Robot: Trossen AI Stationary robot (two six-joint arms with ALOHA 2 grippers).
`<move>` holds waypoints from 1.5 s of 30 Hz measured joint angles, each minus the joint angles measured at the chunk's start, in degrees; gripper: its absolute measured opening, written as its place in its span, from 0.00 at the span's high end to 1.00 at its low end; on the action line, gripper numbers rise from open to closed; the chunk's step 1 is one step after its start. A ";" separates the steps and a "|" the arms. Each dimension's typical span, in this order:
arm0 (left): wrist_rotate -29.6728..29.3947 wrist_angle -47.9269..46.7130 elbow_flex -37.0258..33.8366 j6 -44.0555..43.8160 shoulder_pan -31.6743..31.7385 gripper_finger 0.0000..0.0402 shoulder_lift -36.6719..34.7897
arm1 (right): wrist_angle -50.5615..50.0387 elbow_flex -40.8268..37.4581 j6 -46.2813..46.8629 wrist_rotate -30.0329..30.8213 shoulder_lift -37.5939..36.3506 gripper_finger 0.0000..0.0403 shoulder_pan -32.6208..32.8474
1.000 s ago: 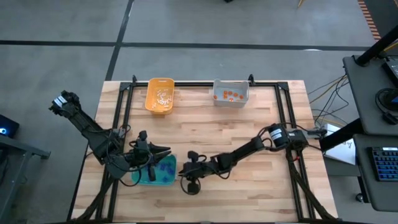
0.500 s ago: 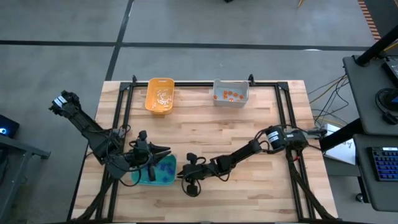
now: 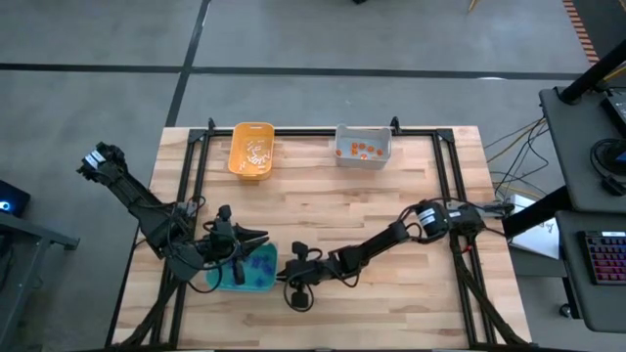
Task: Sort Halloween decoration
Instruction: Put the white bone toy into the orange bin
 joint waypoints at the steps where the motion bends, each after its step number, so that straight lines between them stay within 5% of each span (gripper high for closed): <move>1: 0.00 0.00 0.00 0.02 0.00 0.90 0.00 | 0.14 0.01 0.01 0.03 0.24 0.91 -0.03; 45: 0.00 -0.11 0.00 0.72 0.00 0.90 0.00 | -8.40 2.92 -0.10 2.02 0.14 0.91 -0.76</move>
